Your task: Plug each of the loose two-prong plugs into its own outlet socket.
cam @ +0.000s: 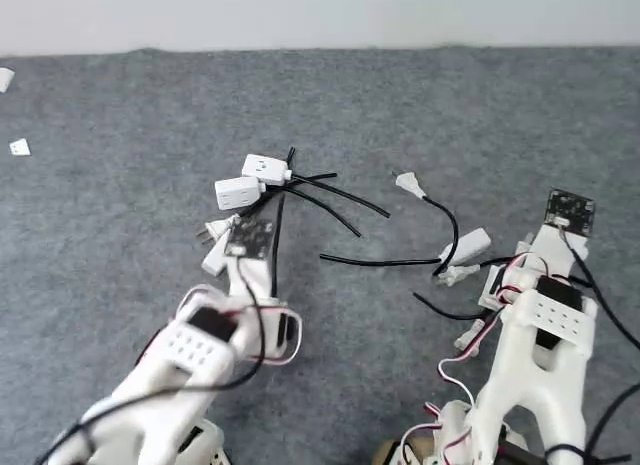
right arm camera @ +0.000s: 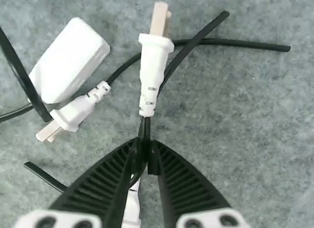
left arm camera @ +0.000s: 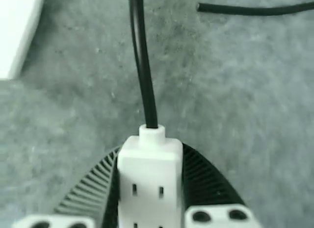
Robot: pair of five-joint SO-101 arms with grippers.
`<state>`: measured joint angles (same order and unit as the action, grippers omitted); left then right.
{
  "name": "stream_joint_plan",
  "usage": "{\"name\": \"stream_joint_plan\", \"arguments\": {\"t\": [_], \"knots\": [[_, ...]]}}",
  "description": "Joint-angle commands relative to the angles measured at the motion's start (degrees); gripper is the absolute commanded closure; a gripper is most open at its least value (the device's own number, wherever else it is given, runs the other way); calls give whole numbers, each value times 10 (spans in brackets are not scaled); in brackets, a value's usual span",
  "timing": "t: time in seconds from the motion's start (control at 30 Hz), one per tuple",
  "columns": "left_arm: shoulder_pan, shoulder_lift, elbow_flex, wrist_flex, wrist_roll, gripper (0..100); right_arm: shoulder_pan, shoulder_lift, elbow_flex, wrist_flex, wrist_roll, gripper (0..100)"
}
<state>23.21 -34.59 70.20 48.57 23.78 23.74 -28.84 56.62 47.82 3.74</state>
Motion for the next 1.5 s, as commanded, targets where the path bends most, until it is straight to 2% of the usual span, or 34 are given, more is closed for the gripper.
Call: {"name": "stream_joint_plan", "arguments": {"t": [0.0,0.17,0.3,0.4,0.6,0.83,1.03,1.2,1.47], "knots": [[6,166,-124,-18,9,987,2,-15,-4,-11,-9,950],[-5,224,-160,-21,23,927,2,-15,-1,-12,-10,809],[-4,223,-154,-22,48,768,-14,-15,11,-36,-7,801],[-4,223,-155,-14,53,702,-22,-15,14,-36,-6,801],[-4,172,-140,19,19,703,-25,-15,15,-37,-5,801],[-5,-62,-22,26,5,703,-36,-15,15,-37,-5,801],[-93,-244,58,42,-81,703,-58,-15,24,-36,-4,801],[-105,-244,62,79,-91,703,-64,-15,25,-37,-4,801],[-110,-132,36,39,-90,704,-71,-15,25,-37,-4,801]]}}
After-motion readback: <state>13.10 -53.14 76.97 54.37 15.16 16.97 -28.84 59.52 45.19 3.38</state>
